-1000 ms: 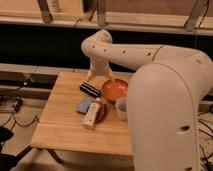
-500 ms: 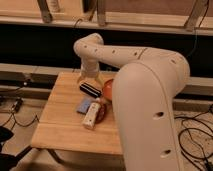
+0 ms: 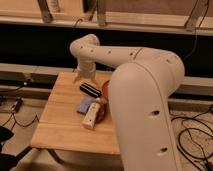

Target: Place the white sponge in the ceramic bowl

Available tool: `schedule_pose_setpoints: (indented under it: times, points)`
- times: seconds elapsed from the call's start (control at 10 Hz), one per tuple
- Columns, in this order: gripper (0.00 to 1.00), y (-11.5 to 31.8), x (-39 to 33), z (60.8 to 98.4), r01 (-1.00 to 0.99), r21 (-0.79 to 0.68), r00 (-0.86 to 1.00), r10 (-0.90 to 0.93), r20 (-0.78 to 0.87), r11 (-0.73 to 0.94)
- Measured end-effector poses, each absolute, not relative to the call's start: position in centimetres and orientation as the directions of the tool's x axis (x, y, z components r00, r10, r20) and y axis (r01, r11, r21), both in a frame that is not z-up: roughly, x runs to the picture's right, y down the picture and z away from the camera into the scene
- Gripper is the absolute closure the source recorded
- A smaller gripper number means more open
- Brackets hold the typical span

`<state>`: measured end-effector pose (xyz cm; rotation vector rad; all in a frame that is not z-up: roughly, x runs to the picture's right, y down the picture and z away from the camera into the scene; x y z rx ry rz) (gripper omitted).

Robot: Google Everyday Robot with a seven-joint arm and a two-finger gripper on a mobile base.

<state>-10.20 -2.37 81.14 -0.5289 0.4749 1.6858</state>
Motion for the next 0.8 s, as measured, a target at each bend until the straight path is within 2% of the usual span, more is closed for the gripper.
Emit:
schedule_pose_setpoints:
  times: [0.2,0.6,0.8]
  points:
    - [0.20,-1.2,-10.2,81.6,-0.993,-0.005,-0.093,0.792,-0.603,-0.121]
    - [0.20,2.5,-15.7,83.3,-0.996,-0.090,0.080,0.749,-0.658,0.027]
    - [0.20,3.5,-17.8,84.1,-0.992,-0.114,0.114,0.723,-0.681,0.050]
